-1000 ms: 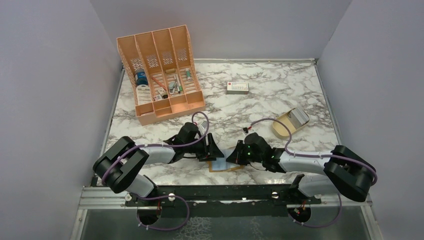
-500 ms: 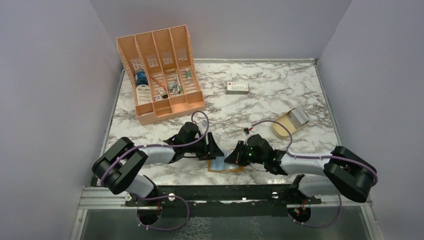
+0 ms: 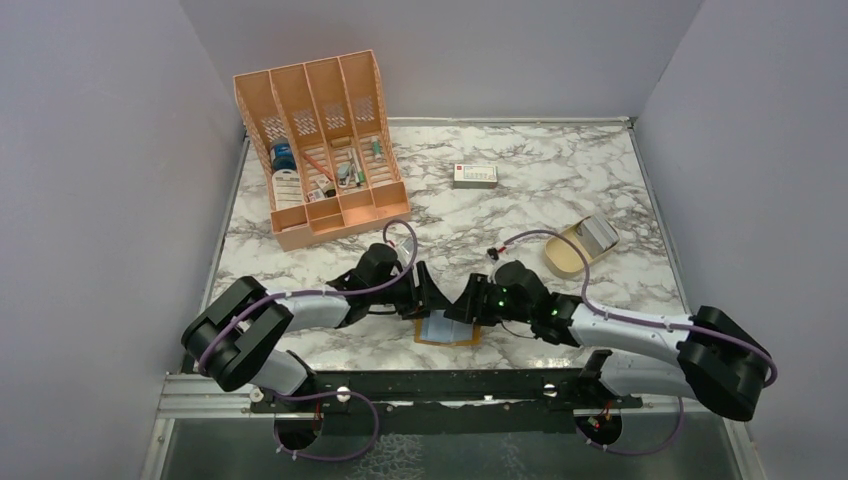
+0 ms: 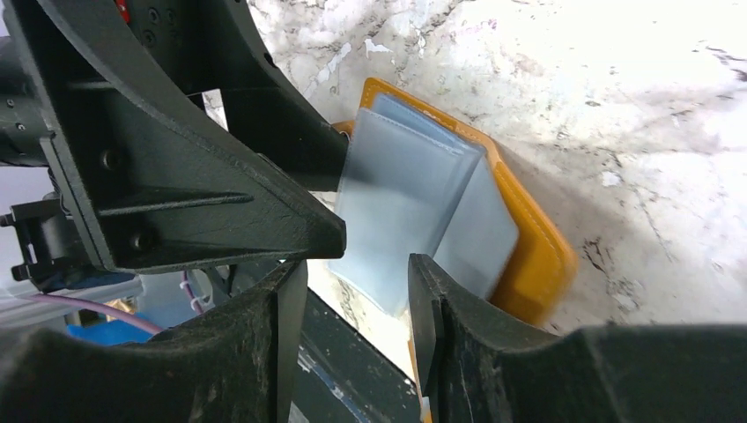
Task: Put the credit cards into the card holder
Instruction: Open the card holder at the center of the board.
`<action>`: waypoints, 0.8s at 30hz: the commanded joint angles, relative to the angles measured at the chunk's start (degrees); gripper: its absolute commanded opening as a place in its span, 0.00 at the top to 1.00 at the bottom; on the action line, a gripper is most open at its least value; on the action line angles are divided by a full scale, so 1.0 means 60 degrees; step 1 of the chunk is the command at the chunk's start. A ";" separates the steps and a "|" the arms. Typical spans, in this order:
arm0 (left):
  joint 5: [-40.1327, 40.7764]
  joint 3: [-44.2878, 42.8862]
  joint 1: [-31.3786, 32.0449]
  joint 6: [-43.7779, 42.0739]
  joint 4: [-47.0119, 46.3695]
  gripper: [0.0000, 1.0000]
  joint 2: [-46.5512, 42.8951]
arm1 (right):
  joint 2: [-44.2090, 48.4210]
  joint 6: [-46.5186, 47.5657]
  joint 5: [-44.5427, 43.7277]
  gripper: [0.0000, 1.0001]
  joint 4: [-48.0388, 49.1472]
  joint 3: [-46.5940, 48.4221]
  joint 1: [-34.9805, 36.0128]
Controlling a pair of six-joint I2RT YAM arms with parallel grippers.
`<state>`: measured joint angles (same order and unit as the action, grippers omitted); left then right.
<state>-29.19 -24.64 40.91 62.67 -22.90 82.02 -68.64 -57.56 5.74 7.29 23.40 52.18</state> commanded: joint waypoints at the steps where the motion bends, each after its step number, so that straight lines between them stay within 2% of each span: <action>1: -0.0317 -0.0333 0.0340 0.0274 -0.0498 0.40 -0.0152 | 0.0919 0.0388 -0.1164 0.53 -0.1410 0.0280 0.0063; 10: -0.0008 -0.1010 0.1314 0.0252 -0.0564 0.40 0.0396 | 0.3469 0.0414 -0.2886 0.53 -0.3769 0.0917 0.0059; 14: 0.0040 -0.1240 0.1513 0.0034 -0.0564 0.40 0.0910 | 0.4404 0.0998 -0.3696 0.53 -0.4093 0.1202 0.0061; 19: 0.0122 -0.1262 0.1546 -0.0359 -0.0564 0.42 0.1431 | 0.4052 0.2073 -0.4967 0.53 -0.4717 0.2089 0.0063; 24: 0.0083 -0.1338 0.1589 -0.0762 -0.0564 0.46 0.1804 | 0.2469 0.3252 -0.6264 0.53 -0.5254 0.3191 -0.0044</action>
<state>-27.73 -31.27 50.06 61.56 -25.54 91.31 -48.05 -45.58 -21.47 -19.73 38.00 52.53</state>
